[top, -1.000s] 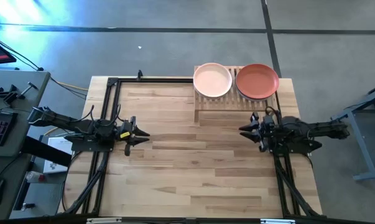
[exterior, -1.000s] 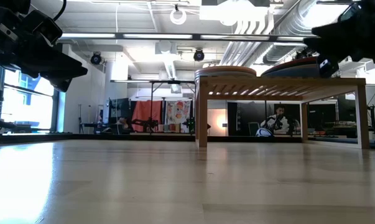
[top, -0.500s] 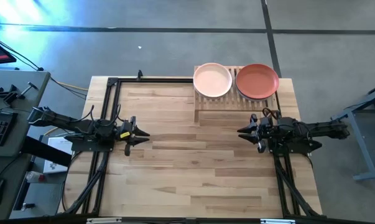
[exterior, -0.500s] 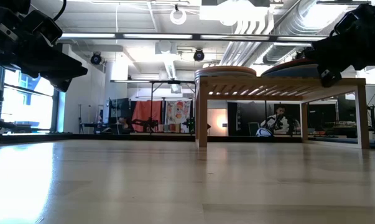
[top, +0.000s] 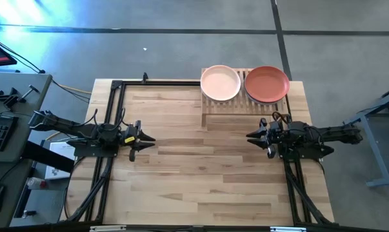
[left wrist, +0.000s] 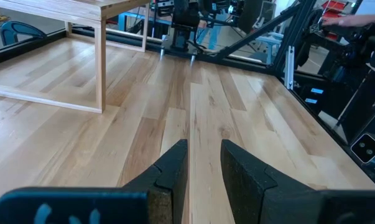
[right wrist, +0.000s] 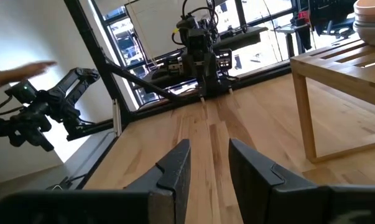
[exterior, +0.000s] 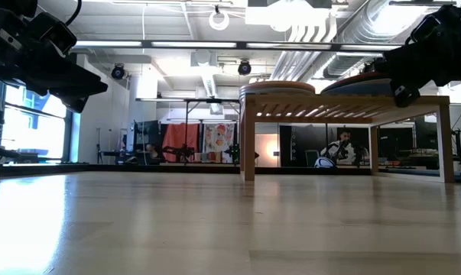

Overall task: Place and stack plates onto a shelf
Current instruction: Return to Home Position

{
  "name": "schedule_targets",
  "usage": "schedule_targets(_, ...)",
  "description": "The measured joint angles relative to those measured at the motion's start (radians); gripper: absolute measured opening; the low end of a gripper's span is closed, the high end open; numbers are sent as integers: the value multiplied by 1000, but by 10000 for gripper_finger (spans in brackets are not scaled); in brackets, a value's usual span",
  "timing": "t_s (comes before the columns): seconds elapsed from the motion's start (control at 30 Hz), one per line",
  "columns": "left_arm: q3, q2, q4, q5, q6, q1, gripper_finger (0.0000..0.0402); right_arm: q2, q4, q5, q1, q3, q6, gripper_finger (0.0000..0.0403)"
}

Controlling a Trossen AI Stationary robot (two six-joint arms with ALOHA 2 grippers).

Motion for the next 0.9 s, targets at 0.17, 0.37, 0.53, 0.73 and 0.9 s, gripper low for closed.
schedule_targets(0.17,0,0,0,0,0,0,83,-12,-1,0,0,0,0,94)
schedule_targets(0.37,0,-43,-1,4,0,1,83,-26,0,1,0,0,0,94)
schedule_targets(0.53,0,-118,-7,4,0,1,83,-26,0,1,0,0,0,94)
schedule_targets(0.73,1,-218,-7,4,0,1,83,-25,0,1,0,0,0,94)
schedule_targets(0.9,1,-299,-6,4,0,1,83,-22,-1,1,0,0,0,94)
